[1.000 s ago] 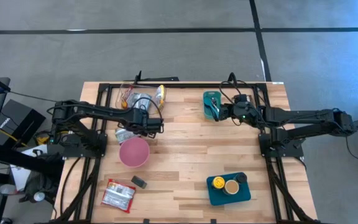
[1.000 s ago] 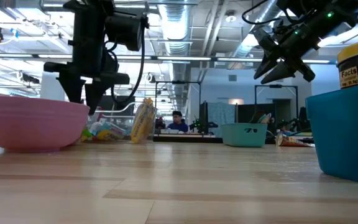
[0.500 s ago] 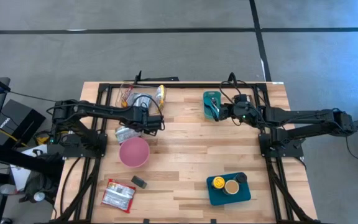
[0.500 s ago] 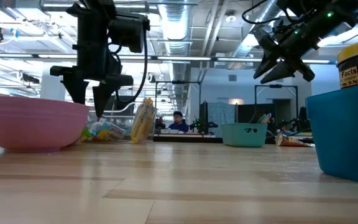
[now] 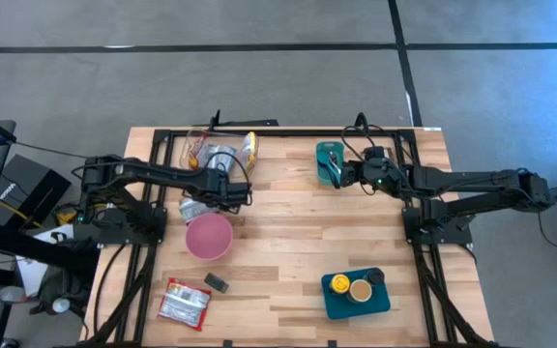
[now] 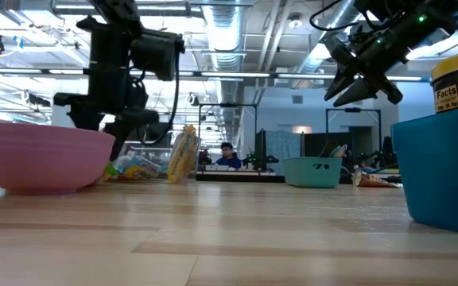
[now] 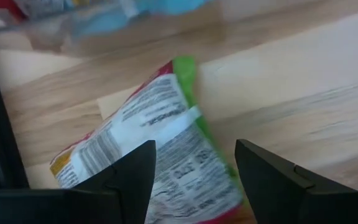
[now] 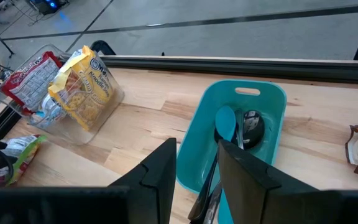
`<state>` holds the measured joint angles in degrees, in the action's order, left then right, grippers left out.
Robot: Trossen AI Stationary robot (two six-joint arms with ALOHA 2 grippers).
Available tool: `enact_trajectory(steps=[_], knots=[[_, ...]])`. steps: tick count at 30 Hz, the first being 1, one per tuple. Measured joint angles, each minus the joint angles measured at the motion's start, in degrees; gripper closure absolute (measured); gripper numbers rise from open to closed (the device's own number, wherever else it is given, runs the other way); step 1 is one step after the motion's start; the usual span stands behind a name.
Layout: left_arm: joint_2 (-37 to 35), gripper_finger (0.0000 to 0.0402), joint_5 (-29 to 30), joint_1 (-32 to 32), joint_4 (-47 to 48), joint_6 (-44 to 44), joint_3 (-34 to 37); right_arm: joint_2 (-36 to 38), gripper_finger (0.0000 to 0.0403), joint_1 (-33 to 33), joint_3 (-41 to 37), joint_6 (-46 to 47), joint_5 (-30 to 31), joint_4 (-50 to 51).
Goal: Pick & Place Food Item
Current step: Put the green noodle pack into the transparent bin
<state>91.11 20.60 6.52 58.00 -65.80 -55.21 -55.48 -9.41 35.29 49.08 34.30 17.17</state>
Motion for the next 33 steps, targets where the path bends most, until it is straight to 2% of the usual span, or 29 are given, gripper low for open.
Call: enact_trajectory(steps=[22, 33], knots=[[0.0, 0.0205, 1.0, 0.0, -4.3, 1.5, 5.1, 0.0, 0.029, 0.0, 0.0, 0.0, 0.1, -0.1], [-0.1, 0.0249, 0.9, 0.0, -4.0, 1.5, 5.5, 0.0, 0.029, 0.0, 0.0, 0.0, 0.2, -0.1]])
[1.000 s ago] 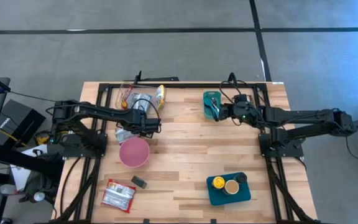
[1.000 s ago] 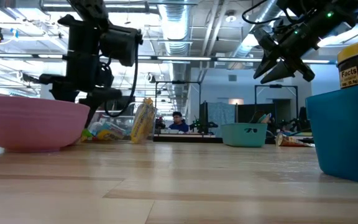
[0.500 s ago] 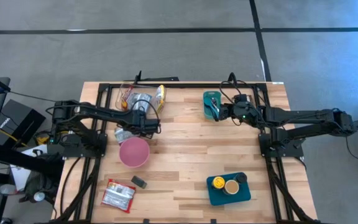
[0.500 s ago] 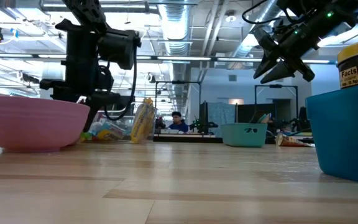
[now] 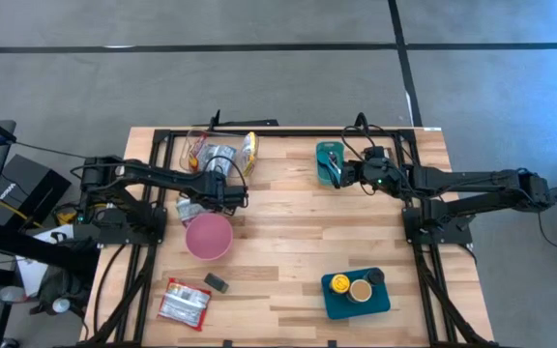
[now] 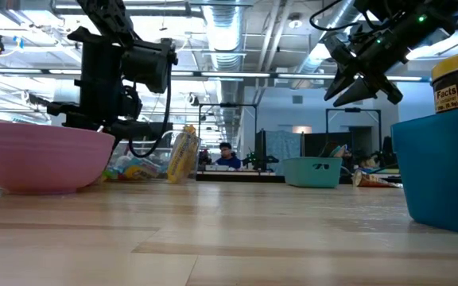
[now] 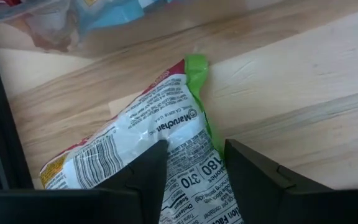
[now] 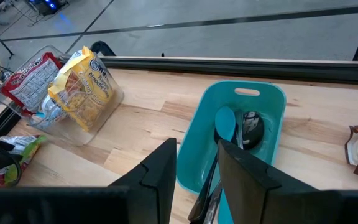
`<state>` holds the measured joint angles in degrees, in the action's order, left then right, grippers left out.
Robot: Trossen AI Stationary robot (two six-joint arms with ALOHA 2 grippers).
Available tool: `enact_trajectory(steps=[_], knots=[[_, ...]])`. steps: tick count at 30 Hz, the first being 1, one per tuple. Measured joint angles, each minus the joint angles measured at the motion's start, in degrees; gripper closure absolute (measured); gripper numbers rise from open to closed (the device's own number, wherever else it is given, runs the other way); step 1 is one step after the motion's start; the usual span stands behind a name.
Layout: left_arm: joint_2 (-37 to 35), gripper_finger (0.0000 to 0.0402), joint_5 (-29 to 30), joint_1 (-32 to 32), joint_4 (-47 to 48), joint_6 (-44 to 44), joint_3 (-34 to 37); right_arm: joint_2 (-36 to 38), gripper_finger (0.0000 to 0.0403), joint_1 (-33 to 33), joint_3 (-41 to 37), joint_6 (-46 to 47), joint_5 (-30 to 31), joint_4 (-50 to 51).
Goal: Pick & Place Food Item
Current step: Put the green noodle pack into the transparent bin
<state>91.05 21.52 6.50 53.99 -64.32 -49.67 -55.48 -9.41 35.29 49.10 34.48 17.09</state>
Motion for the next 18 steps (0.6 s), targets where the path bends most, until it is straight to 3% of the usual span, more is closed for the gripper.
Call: enact_trajectory(steps=[18], knots=[[0.0, 0.0338, 0.1, 0.0, -0.4, -0.1, 0.0, 0.0, 0.029, 0.0, 0.0, 0.0, 0.0, 0.0]])
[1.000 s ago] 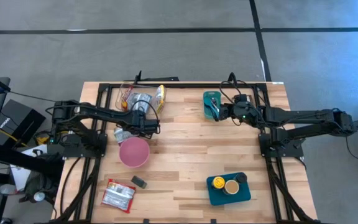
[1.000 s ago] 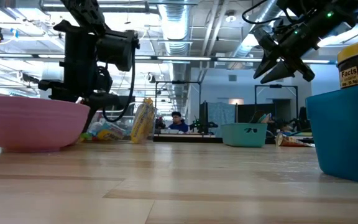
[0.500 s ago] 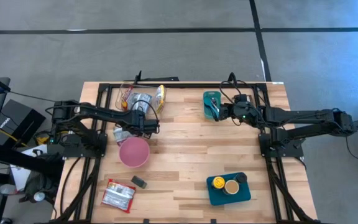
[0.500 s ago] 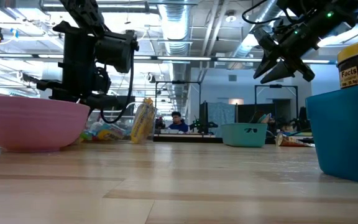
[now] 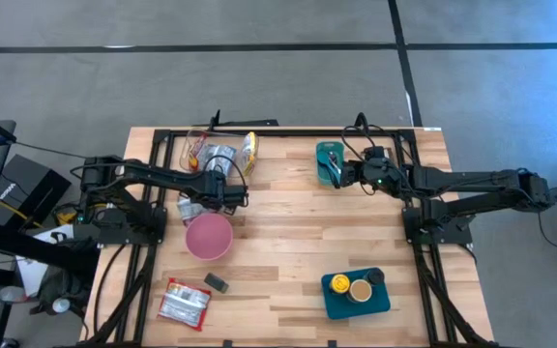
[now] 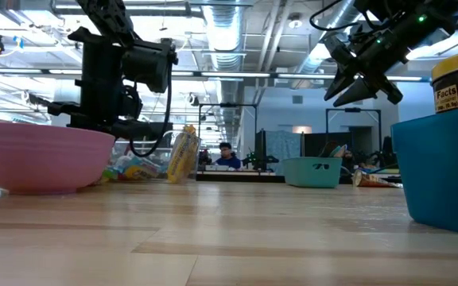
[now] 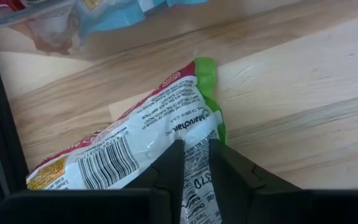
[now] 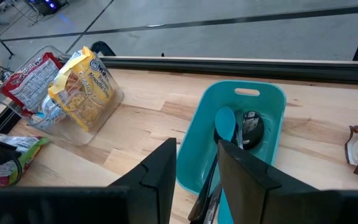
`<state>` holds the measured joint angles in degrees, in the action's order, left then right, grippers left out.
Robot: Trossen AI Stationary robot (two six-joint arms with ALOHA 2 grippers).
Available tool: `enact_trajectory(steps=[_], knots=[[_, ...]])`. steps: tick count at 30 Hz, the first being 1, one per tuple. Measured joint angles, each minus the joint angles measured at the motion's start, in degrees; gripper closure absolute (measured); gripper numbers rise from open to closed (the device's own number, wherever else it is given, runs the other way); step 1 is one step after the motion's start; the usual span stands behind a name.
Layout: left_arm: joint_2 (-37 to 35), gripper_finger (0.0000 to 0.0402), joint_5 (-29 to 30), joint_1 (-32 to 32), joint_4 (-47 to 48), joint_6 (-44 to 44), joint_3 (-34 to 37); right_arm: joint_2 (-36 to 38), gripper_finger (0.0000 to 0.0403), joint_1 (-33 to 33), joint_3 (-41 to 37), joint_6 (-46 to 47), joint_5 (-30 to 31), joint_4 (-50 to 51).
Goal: Pick & Place Food Item
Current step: Put the green noodle pack into the transparent bin
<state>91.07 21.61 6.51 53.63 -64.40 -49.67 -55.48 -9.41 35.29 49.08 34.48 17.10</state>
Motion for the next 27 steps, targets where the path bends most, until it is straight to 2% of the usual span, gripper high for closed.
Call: enact_trajectory(steps=[12, 27], knots=[[0.0, 0.0396, 0.7, 0.0, -0.2, 0.0, 0.0, 0.0, 0.029, 0.0, 0.0, 0.0, 0.0, 0.0], [0.2, 0.0401, 1.1, -3.2, -0.4, -0.5, -1.2, 0.0, 0.029, 0.0, 0.0, 0.0, 0.0, 0.0]])
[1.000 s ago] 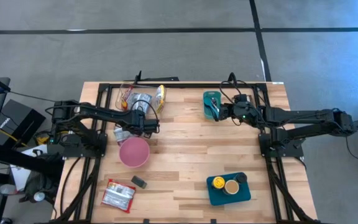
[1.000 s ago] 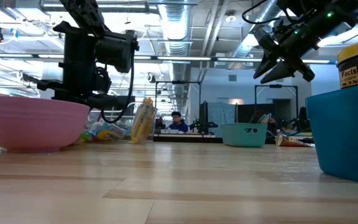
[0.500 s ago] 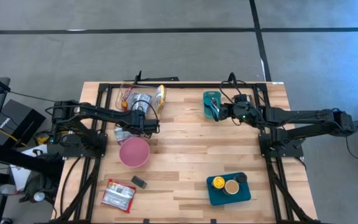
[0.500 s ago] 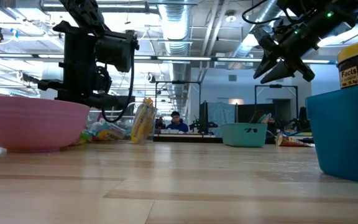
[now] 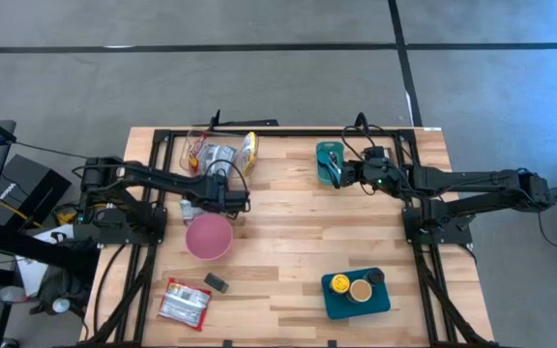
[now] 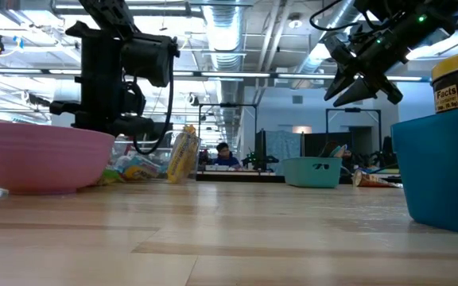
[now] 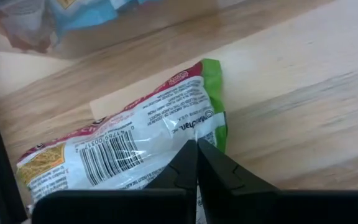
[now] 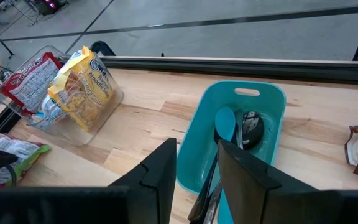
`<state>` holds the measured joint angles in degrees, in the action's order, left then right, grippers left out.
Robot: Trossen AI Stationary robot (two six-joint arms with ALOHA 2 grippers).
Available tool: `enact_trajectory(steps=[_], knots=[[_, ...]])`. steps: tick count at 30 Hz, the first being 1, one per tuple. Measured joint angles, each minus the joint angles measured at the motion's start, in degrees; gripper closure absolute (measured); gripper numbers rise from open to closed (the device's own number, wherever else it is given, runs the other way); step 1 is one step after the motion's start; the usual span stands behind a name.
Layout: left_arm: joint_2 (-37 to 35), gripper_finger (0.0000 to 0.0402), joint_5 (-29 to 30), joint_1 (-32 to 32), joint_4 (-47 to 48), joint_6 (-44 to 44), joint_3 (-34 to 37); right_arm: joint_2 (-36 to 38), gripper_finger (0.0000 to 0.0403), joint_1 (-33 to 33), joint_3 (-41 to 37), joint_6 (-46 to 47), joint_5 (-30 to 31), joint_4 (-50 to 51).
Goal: Pick & Place Food Item
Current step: Put the green noodle pack into the transparent bin
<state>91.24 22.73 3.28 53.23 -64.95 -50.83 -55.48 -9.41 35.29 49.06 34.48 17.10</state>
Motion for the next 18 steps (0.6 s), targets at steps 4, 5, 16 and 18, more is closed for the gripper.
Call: enact_trajectory(steps=[4, 5, 16, 18], knots=[[0.0, 0.0401, 0.4, -0.8, 0.1, 0.0, 0.0, 0.0, 0.029, 0.0, 0.0, 0.0, 0.0, 0.0], [0.0, 0.0401, 0.4, -1.0, 0.1, 0.0, 0.0, 0.0, 0.029, 0.0, 0.0, 0.0, 0.0, 0.0], [-0.4, 0.0401, 0.8, -2.0, 0.2, -0.5, -0.2, 0.0, 0.029, 0.0, 0.0, 0.0, 0.0, 0.0], [-1.4, 0.0401, 1.1, -2.0, -0.2, -0.5, -0.2, 0.0, 0.029, 0.0, 0.0, 0.0, 0.0, 0.0]])
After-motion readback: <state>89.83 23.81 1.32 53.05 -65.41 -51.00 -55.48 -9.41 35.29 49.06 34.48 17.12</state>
